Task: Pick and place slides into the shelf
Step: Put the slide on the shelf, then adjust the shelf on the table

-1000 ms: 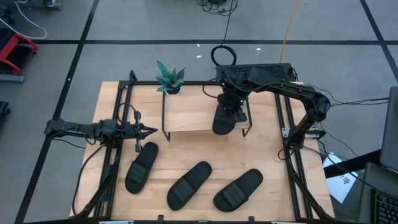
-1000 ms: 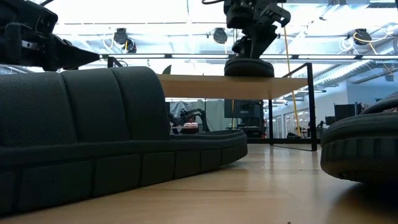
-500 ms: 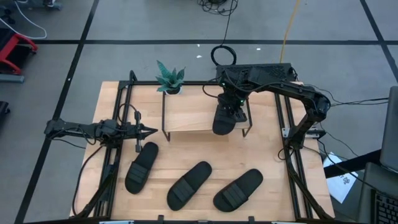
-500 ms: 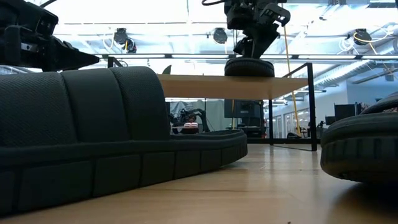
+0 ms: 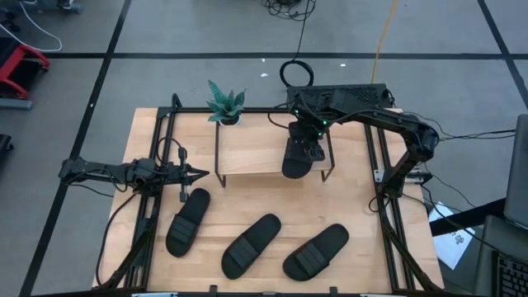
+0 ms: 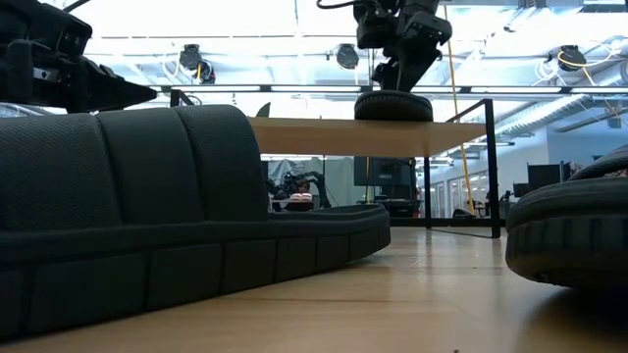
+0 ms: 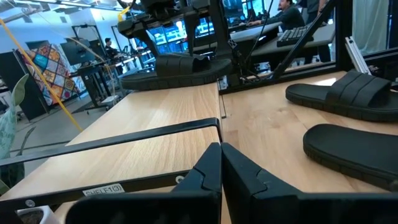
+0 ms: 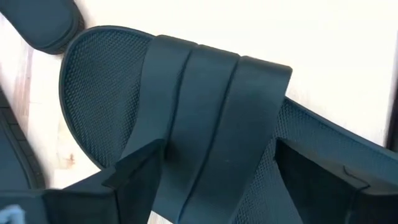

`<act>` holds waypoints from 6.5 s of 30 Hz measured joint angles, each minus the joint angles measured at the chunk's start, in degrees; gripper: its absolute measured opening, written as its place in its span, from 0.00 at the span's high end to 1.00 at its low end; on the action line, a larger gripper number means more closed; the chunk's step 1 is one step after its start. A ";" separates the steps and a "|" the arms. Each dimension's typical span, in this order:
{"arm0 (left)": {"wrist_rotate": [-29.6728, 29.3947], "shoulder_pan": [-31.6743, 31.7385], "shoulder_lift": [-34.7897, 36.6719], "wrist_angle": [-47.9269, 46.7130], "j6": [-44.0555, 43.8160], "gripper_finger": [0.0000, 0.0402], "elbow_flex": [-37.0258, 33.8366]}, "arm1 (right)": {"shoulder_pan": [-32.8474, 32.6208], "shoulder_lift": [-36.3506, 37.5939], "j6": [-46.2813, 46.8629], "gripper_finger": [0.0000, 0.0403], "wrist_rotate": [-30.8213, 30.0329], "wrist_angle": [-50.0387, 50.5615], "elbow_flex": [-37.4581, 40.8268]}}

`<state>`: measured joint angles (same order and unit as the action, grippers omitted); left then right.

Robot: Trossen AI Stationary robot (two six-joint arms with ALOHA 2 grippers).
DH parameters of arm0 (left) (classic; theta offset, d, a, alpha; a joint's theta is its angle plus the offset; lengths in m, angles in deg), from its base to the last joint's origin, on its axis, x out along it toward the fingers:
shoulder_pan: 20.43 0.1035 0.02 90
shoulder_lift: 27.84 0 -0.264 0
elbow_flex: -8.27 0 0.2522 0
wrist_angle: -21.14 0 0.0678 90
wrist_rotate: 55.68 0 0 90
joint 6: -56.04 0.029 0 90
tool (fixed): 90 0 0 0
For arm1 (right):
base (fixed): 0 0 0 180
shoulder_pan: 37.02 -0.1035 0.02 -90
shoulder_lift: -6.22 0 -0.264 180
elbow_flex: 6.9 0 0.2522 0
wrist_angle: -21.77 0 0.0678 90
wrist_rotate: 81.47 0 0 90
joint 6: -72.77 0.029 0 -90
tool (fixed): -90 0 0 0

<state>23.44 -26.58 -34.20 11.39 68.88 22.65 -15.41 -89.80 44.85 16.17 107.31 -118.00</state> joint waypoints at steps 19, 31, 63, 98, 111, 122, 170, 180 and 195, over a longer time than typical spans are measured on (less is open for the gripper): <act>0.00 0.02 -0.02 0.00 -0.16 0.98 0.00 | -1.74 13.06 3.54 0.28 2.84 -9.02 0.11; 0.02 0.01 -0.01 0.48 -1.62 0.98 0.00 | -10.33 31.28 5.20 0.96 -0.18 -23.47 22.42; -21.96 4.27 -6.53 1.79 -26.92 0.98 0.00 | -12.36 55.09 39.70 1.00 -39.14 -41.89 63.39; -16.35 6.19 -39.09 20.10 -30.95 0.98 8.46 | -19.55 55.30 37.71 1.00 -32.13 -47.89 67.23; -15.74 6.21 -48.47 20.26 -31.45 0.98 13.96 | -23.88 58.97 42.90 1.00 -37.97 -41.33 67.30; -15.74 6.14 -49.00 20.30 -29.92 0.98 14.16 | -26.58 58.94 45.51 1.00 -39.34 -40.39 67.28; -21.77 1.31 -49.09 20.21 -18.60 0.98 14.32 | -27.50 59.19 48.21 1.00 -38.89 -37.15 67.38; -32.78 -5.01 -49.08 20.08 -12.93 1.00 14.25 | -27.46 59.29 48.23 1.00 -38.91 -37.67 67.38; -34.94 -5.35 -49.04 17.99 -14.60 1.00 14.21 | -27.39 59.67 47.63 1.00 -42.55 -36.37 67.28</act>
<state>-11.49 -31.93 -83.24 29.38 54.27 36.86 -42.80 -30.13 92.48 -26.38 70.94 -50.72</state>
